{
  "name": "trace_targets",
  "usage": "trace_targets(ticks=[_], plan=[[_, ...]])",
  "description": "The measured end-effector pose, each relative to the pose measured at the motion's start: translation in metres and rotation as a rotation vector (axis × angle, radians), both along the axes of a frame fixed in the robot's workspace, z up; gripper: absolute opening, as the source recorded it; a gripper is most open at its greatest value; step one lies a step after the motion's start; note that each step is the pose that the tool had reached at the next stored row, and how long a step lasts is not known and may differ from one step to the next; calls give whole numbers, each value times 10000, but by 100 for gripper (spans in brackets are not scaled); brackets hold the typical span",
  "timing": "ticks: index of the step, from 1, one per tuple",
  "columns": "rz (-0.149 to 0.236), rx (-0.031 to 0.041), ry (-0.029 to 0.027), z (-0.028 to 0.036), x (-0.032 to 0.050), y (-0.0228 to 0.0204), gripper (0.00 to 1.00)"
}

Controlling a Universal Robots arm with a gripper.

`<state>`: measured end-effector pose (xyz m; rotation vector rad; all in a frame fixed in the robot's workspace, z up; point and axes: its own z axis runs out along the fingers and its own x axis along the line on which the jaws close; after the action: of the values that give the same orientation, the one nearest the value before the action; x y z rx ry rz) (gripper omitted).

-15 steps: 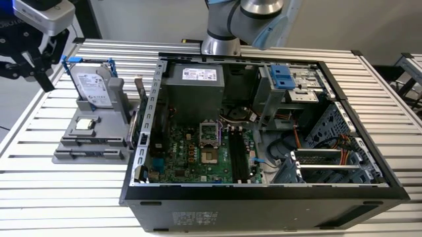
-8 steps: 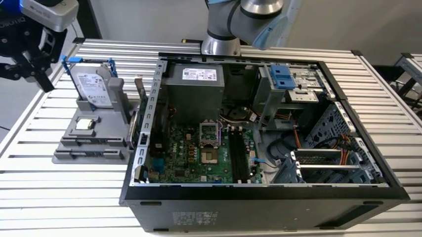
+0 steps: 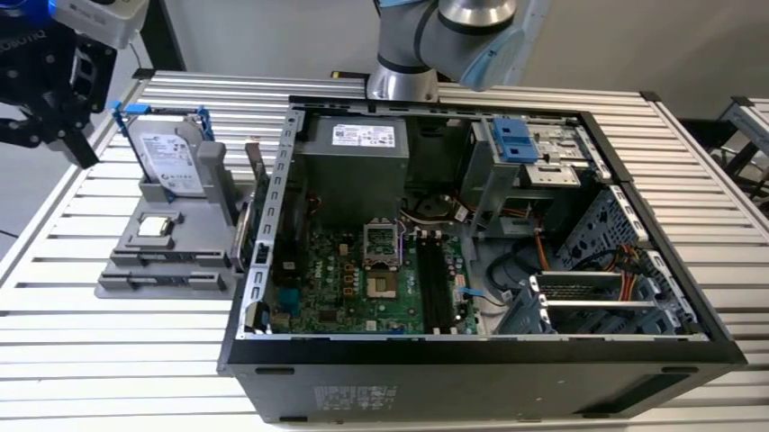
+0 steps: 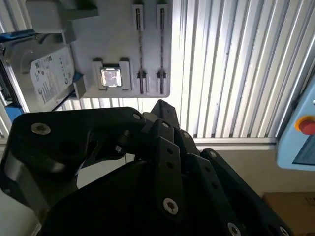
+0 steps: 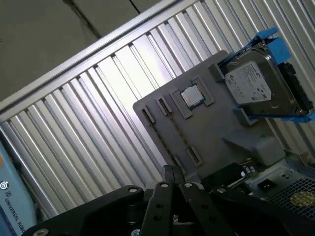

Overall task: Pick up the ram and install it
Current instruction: 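Pick up the ram and move it above insertion slot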

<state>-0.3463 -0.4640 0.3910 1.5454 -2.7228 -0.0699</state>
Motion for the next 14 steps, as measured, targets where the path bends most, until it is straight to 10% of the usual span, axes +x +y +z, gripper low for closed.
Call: trace_targets(ticks=[10, 14], plan=[[1742, 9, -8, 0, 0, 0, 0], [2172, 53, -110, 0, 0, 0, 0]])
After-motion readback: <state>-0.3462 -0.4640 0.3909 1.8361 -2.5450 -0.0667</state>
